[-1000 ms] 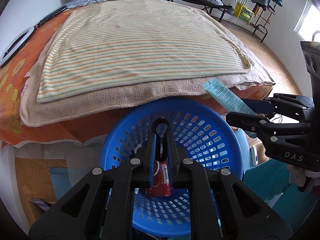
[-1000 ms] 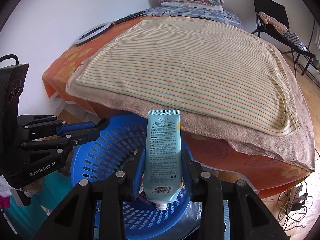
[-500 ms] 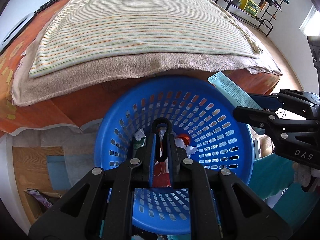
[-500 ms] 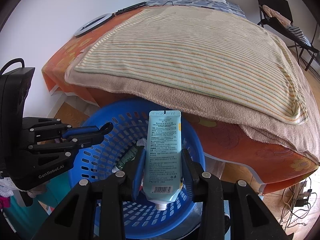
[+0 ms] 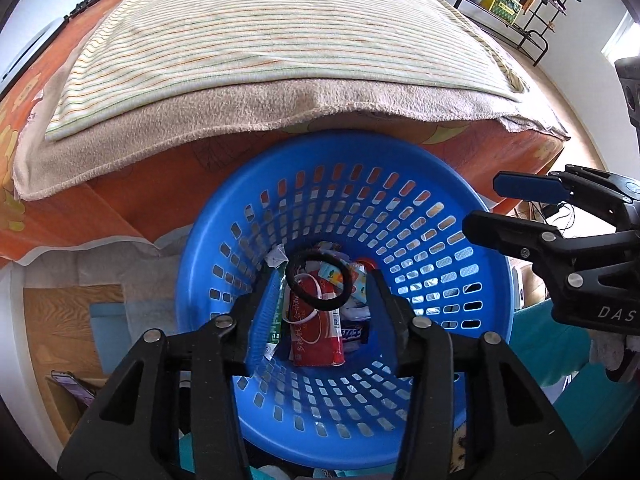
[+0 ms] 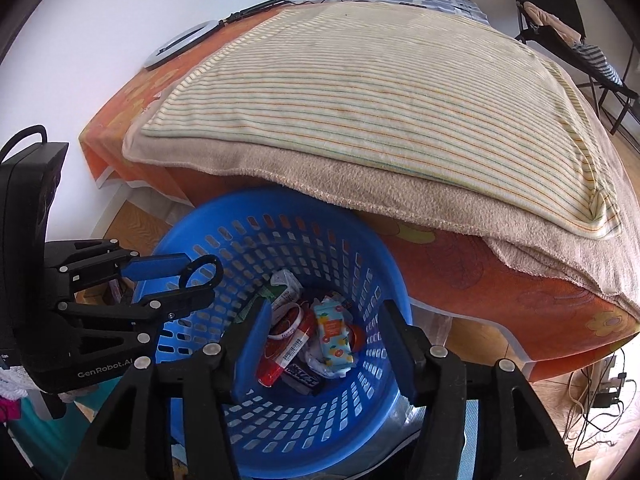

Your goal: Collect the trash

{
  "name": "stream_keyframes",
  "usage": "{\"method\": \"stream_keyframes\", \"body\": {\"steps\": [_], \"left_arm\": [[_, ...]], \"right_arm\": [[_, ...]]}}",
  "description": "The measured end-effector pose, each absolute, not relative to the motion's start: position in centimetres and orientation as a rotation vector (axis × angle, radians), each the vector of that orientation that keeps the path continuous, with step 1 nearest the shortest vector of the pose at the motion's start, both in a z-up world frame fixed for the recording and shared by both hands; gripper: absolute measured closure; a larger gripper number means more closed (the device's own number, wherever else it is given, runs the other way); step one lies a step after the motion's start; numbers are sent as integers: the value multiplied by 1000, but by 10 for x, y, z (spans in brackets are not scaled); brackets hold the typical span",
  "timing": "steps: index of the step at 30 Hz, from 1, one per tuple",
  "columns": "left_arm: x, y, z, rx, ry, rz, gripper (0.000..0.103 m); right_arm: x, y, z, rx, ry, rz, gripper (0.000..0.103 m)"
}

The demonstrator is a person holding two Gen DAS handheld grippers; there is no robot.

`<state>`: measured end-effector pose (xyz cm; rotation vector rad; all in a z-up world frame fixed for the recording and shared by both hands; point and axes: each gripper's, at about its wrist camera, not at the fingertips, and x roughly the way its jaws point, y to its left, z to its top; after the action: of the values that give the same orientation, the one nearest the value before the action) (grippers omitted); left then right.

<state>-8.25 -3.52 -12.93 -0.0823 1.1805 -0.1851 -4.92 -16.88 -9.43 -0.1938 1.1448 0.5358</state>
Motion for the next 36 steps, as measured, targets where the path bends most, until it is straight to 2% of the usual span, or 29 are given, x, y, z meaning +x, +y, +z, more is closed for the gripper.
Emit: {"method": "stream_keyframes", "body": {"steps": [3,6,13,19,22,36], "left_arm": [[-82,-35,-131,-81,1187,-181,50],[-82,-34,-133,-84,1188,-175,40],[-79,-34,-137,-79,1204,-161,36],[-77,-34,-140,-78,1219,-151,35],[-76,-33,-141,-77,1220,-147,30],[-66,-30,-138,-83,1225,-137,30]], "right_arm": [[-48,-169,-95,-192,1149,527,37],[-47,-170,-96,-189,1151,524,32],[-46,-170,-97,-187,1155,514,18],[-44,-171,-97,-182,1157,506,17],[-43,-172,-97,-181,1155,496,17],[-33,-176,-87,-156,1128,476,16]]}}
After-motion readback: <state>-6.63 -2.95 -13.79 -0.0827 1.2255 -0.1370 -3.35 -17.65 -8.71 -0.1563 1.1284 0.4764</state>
